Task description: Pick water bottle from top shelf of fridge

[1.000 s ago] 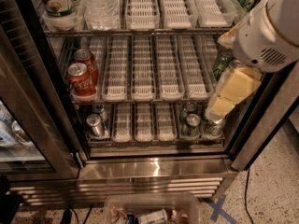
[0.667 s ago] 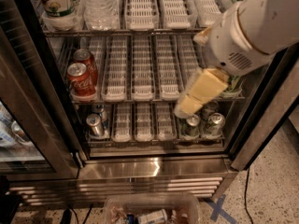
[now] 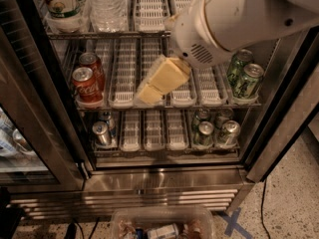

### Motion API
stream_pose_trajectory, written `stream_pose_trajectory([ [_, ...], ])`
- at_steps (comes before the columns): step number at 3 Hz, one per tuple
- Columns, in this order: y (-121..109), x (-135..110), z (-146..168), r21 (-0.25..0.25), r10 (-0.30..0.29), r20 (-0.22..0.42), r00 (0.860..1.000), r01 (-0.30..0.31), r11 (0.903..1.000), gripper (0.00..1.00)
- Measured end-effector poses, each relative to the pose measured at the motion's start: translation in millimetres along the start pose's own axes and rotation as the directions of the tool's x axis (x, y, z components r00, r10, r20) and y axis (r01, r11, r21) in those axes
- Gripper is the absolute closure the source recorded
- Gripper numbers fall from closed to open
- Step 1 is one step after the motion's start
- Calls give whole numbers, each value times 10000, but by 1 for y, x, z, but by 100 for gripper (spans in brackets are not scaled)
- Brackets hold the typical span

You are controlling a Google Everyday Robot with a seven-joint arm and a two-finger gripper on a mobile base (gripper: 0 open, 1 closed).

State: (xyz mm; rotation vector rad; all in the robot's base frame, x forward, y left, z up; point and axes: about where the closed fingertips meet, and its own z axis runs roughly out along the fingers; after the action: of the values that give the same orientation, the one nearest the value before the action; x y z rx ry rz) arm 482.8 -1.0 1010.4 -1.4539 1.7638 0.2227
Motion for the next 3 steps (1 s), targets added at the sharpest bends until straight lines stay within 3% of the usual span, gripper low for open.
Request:
stream_pose_trajectory([
  [1,0,-18,5,-246,-24,647,9979,40,9997,0],
  [2,1,-19,5,-255,-19,667,9978,36,9997,0],
  [3,7,-26,4,62,24,845,9964,-30,10000,0],
])
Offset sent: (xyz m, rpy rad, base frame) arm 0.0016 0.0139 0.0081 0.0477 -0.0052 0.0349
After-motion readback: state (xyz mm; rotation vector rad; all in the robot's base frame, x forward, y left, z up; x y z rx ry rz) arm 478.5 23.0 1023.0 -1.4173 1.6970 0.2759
